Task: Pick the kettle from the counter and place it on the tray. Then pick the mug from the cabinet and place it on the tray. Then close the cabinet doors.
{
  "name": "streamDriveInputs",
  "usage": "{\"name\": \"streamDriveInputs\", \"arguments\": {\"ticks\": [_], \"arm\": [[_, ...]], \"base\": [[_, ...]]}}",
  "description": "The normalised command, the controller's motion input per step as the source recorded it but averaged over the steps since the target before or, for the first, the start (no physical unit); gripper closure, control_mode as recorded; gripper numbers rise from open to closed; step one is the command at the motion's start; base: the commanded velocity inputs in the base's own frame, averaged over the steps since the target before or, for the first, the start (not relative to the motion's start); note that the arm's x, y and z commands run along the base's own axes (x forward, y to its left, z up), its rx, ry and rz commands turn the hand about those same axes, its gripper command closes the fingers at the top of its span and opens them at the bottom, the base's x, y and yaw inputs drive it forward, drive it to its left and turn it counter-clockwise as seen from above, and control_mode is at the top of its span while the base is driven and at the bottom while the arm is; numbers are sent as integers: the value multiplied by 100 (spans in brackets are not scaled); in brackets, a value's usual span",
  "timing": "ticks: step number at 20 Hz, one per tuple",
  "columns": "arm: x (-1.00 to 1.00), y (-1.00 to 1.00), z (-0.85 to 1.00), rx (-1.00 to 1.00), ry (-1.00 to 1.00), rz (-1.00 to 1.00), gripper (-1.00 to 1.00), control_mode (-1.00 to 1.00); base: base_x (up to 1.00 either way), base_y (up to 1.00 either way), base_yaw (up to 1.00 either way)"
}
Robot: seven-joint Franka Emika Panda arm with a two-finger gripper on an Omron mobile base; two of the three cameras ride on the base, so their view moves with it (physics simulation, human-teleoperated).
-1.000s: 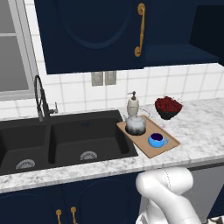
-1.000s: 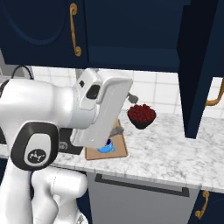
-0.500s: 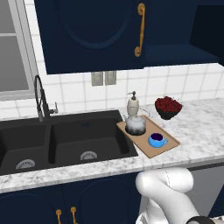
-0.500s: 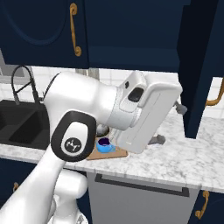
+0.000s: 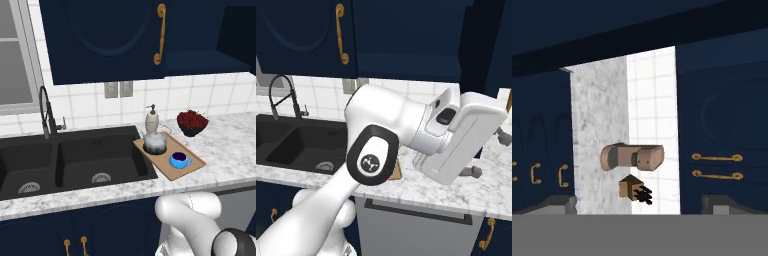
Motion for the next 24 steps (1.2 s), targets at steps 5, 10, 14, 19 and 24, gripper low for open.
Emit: {"name": "streamDriveInputs", "arguments": {"ticks": [5,10,14,19,24], "arm": [[16,-34,-3,-21,8,-6,-100,-100],[22,-24,-7,-33,10,-1,-100,-100],[17,-21,1,-21,4,0,-100,-100],[9,-8,13,-11,0,0,-100,-100],[8,-2,25,-2,5,9,-100,-100]], "base": [[0,0,0],[0,0,0],[0,0,0],[0,0,0],[0,0,0]]}}
